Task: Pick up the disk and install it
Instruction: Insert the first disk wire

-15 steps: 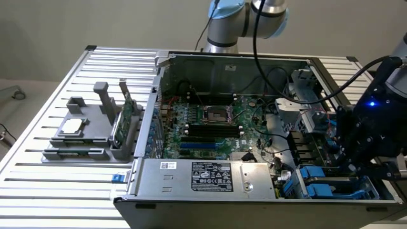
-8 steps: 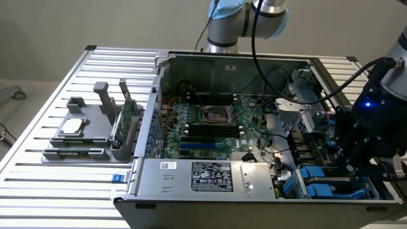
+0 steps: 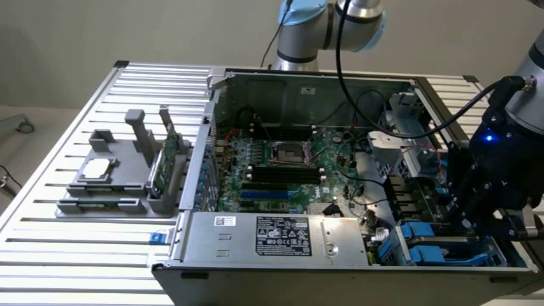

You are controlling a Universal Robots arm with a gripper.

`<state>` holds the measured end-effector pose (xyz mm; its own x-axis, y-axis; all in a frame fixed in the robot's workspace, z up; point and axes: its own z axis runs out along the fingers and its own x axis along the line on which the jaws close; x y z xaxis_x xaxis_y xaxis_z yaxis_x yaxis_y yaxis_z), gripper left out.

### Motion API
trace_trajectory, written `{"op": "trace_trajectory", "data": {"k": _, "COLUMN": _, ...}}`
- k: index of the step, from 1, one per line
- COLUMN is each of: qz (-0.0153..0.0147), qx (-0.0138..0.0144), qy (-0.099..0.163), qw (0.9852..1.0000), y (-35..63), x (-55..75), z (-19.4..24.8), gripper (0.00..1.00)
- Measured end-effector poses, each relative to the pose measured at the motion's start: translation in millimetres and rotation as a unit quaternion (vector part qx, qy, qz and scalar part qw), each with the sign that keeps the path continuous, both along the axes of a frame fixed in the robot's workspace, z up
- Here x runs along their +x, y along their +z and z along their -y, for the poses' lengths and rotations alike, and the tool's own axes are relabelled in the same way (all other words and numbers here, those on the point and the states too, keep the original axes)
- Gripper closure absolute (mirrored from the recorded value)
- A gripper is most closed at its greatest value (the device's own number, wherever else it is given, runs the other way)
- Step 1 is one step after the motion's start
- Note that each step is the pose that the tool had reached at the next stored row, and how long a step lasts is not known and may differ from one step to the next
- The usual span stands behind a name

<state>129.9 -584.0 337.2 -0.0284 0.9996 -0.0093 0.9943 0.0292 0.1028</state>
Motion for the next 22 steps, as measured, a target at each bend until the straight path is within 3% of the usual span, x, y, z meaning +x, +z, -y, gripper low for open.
{"op": "trace_trajectory", "data": {"k": 22, "qz": 0.0036, "qx": -0.0001, "qy": -0.009, "qw": 1.0, "y": -0.5, "x": 0.2, "z": -1.1, "gripper": 0.83}}
